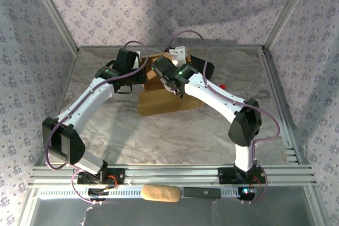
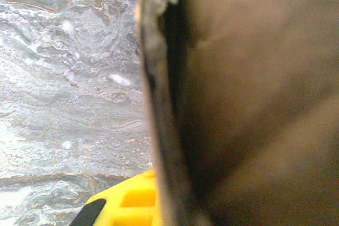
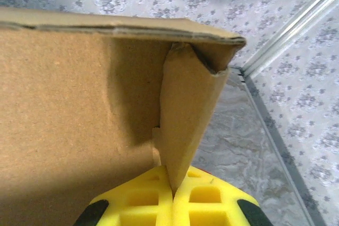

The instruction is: Fold the paper box

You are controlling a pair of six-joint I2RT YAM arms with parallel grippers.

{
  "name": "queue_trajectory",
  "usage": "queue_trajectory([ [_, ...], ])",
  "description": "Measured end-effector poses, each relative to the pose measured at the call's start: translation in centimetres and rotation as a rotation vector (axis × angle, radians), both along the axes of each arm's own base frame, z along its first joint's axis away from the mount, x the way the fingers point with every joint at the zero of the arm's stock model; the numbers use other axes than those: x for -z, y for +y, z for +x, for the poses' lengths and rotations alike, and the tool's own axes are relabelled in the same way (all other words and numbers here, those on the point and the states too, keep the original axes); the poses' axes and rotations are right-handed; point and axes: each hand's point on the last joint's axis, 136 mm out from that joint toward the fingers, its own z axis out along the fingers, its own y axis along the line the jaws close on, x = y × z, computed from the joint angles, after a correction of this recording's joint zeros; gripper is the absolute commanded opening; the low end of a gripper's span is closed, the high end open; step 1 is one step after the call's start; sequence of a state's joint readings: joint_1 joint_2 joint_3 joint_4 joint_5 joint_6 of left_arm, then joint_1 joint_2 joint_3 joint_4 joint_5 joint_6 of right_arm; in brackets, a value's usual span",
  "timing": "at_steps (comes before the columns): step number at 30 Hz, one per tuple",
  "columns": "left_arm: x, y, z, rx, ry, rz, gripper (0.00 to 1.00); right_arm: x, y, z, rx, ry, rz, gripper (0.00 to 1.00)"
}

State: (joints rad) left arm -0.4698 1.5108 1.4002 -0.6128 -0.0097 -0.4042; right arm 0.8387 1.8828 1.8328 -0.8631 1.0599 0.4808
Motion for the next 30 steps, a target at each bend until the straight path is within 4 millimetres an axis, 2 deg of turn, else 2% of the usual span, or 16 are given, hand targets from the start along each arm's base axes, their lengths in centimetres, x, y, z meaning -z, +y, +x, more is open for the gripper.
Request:
queue_trajectory([
  [2,0.2,0.2,-0.1,-0.006,0.009,0.01,0.0,1.0,0.0,0.1,-0.031,0.037,0.051,0.01],
  [5,0.3,0.1,-0.3,-0.001,0.016,0.013,0.0,1.4,-0.3,0.3,-0.073,0.072,0.132,0.16],
  [8,0.3,0.1,-0.3,-0.004,0.015,0.012,0.0,0.5,-0.8,-0.1,-0.117,0.084,0.186,0.26],
  [14,-0.3,0.0,-0.1,-0.017,0.003,0.001,0.0,-1.5,-1.2,-0.7,-0.181,0.075,0.275,0.37],
  [21,-0.6,0.2,0.0,-0.027,-0.004,0.003,0.0,-1.2,-1.3,-0.9,-0.214,0.1,0.315,0.37],
  [23,-0.8,0.1,0.1,-0.027,-0.009,0.001,0.0,-0.8,-1.4,-0.8,-0.215,0.106,0.321,0.34],
  [25,-1.0,0.2,0.2,-0.028,-0.013,0.001,0.0,-0.4,-1.4,-0.5,-0.217,0.114,0.326,0.28],
  [30,-1.0,0.1,0.1,-0.026,-0.013,0.001,0.0,1.2,-1.4,0.9,-0.206,0.135,0.318,0.27],
])
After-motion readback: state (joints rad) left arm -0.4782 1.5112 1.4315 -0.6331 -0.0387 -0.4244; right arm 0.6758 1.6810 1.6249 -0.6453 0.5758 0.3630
